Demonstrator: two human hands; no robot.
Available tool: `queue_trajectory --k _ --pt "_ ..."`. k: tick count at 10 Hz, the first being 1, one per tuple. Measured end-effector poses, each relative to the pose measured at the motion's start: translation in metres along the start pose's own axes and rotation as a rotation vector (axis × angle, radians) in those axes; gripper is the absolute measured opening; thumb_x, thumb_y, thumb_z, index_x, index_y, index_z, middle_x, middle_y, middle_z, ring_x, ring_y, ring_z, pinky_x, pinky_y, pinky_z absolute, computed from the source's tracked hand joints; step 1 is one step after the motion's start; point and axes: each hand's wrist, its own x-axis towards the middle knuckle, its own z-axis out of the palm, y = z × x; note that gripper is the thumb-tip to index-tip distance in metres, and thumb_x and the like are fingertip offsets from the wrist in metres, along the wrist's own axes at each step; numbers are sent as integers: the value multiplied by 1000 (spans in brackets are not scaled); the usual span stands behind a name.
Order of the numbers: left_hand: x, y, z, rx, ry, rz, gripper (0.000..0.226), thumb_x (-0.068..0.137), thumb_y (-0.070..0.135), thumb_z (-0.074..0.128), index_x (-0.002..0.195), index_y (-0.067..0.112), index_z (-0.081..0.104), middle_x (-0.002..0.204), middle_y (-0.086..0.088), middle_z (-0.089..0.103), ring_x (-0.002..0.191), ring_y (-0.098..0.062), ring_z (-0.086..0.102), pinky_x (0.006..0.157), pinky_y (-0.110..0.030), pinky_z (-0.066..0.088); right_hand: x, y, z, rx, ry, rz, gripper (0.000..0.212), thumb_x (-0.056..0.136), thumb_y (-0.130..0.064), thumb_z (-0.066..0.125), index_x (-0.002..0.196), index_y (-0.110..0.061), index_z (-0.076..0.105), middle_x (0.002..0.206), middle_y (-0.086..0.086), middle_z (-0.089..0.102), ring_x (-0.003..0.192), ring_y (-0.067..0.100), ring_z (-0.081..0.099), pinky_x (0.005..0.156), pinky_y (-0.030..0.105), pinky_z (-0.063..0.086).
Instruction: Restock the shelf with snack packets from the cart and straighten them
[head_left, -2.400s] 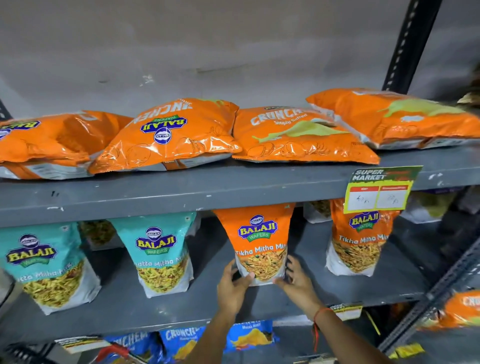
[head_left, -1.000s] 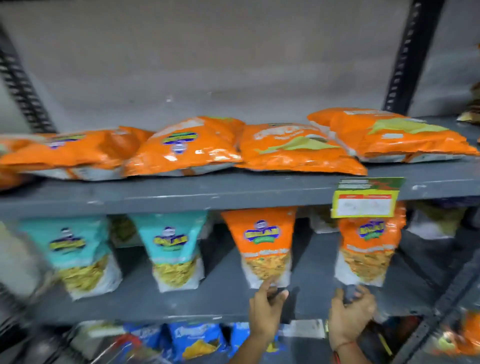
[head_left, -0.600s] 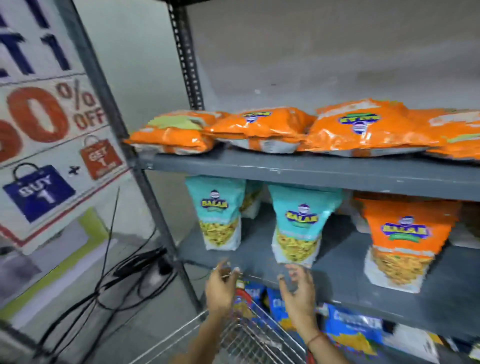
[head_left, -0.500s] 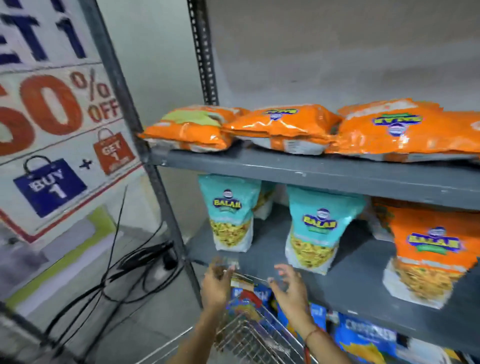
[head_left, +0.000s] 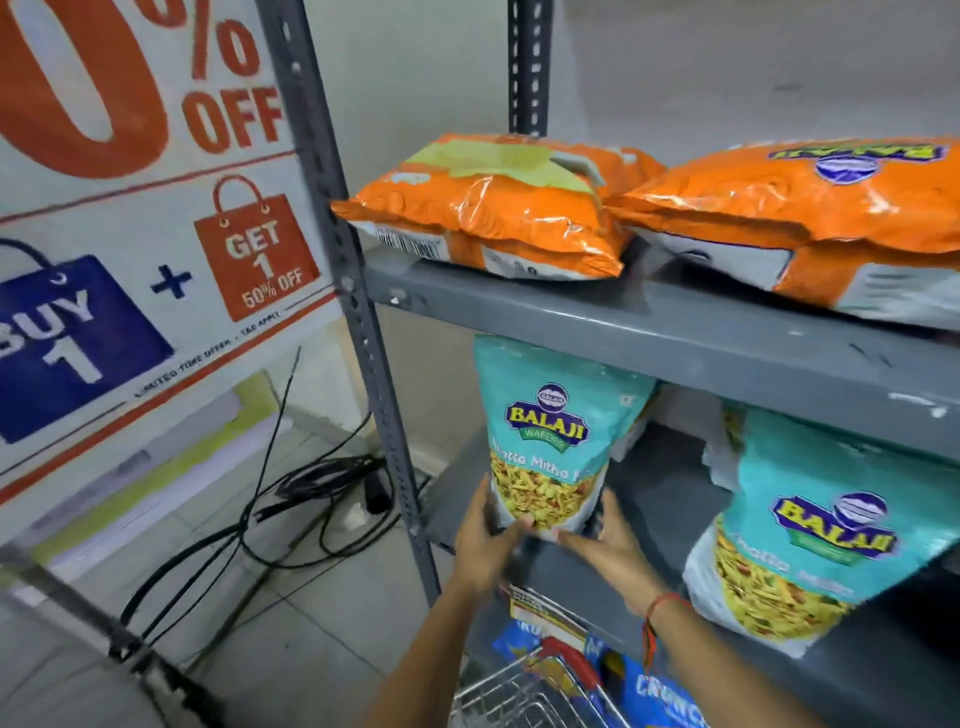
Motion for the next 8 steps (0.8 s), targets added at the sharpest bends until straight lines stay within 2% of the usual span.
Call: queue_trajectory --k 1,2,3,4,5,6,7,8 --pt "6 -6 -1 2 -3 -3 82 68 42 77 138 20 39 139 -1 54 127 -16 53 102 -29 48 3 8 8 63 22 5 75 62 -26 82 125 -37 43 130 -7 59 120 9 56 105 43 45" --pt "3 -9 -1 21 -14 -15 76 67 42 77 134 29 43 133 6 58 123 -10 56 97 -24 49 -5 9 16 91 64 5 74 64 -21 81 126 -35 43 129 -4 61 118 11 58 103 44 47" --pt "-7 -5 -1 62 -18 -24 65 70 34 75 126 44 43 124 19 60 117 -3 58 93 -21 49 -17 1 19 78 77 8 82 60 -29 84 129 -38 39 130 -6 58 119 11 57 103 44 46" --pt "-31 8 0 120 -34 28 60 77 28 71 123 51 41 111 38 62 104 16 57 84 -9 47 -33 2 18 48 128 -10 109 46 -51 87 136 -42 27 144 -1 45 130 15 47 107 47 42" --pt "-74 44 6 256 17 154 52 85 27 65 127 47 41 114 37 59 99 21 55 76 -1 44 -73 -19 16 -112 240 -20 112 56 -54 80 145 -34 15 155 3 26 141 19 28 114 48 30" --pt "-121 90 15 509 108 338 53 91 33 53 141 32 35 144 6 48 129 -9 47 100 -26 44 -133 -62 5 -335 321 -133 84 78 -40 69 146 -24 21 153 6 30 140 21 30 113 38 29" --pt "-157 140 34 640 141 573 56 94 38 43 145 28 24 157 -2 26 144 -18 25 115 -35 29 -186 -115 -20 -516 432 -302 68 87 -42 56 144 -22 26 150 4 36 138 18 32 112 29 26" --pt "-191 203 47 743 149 883 58 94 41 39 147 28 18 160 -3 17 148 -14 8 122 -41 16 -241 -180 -46 -675 558 -488 72 85 -59 36 145 -22 26 152 1 33 141 15 26 113 25 17"
